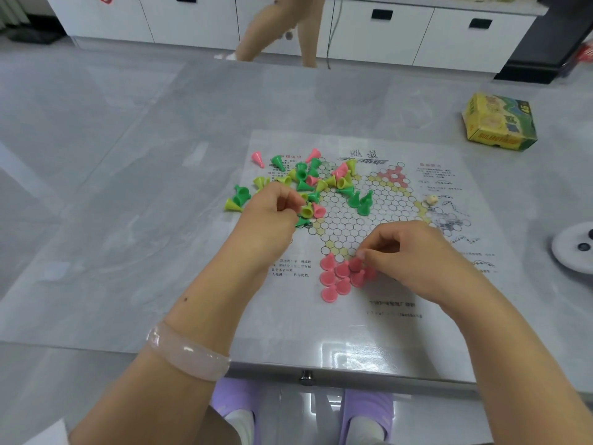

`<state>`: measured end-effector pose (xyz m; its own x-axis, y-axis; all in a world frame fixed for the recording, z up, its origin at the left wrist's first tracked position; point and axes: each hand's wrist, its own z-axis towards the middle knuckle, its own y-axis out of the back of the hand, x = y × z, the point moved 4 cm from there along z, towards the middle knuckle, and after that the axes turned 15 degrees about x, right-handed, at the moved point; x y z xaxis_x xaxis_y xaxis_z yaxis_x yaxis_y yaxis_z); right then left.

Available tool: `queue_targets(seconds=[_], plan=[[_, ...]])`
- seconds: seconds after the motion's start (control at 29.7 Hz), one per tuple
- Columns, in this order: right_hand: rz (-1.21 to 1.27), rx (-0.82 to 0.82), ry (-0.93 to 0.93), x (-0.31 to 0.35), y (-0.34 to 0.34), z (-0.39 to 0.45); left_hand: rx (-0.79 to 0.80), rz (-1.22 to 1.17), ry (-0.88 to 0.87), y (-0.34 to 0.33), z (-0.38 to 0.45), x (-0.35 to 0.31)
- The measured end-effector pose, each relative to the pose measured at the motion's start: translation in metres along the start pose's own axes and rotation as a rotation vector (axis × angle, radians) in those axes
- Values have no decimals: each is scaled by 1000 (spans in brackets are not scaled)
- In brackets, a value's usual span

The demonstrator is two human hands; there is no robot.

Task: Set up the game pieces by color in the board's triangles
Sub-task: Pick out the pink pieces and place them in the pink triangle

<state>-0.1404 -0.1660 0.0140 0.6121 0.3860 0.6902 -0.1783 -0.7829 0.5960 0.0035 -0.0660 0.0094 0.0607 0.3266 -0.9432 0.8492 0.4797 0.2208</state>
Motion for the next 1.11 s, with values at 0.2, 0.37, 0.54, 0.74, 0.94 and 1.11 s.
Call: queue_targets(seconds=[0.2, 0.37, 0.54, 0.74, 0.94, 1.11], plan=[[-22, 14, -3, 0, -1, 0, 8, 5, 10, 0, 0, 0], [-17, 17, 7, 0, -1, 1, 17, -26, 0, 0, 0, -1], [35, 23, 60, -1, 2, -2, 137, -393, -8, -6, 1, -1], [121, -187, 359, 25, 8, -8, 231, -692, 20, -17, -3, -1], [271, -92, 428, 40, -7, -11, 273, -603, 12, -31, -2, 3], [268, -102, 420, 38, -6, -10, 268, -591, 12, -33, -5, 2]])
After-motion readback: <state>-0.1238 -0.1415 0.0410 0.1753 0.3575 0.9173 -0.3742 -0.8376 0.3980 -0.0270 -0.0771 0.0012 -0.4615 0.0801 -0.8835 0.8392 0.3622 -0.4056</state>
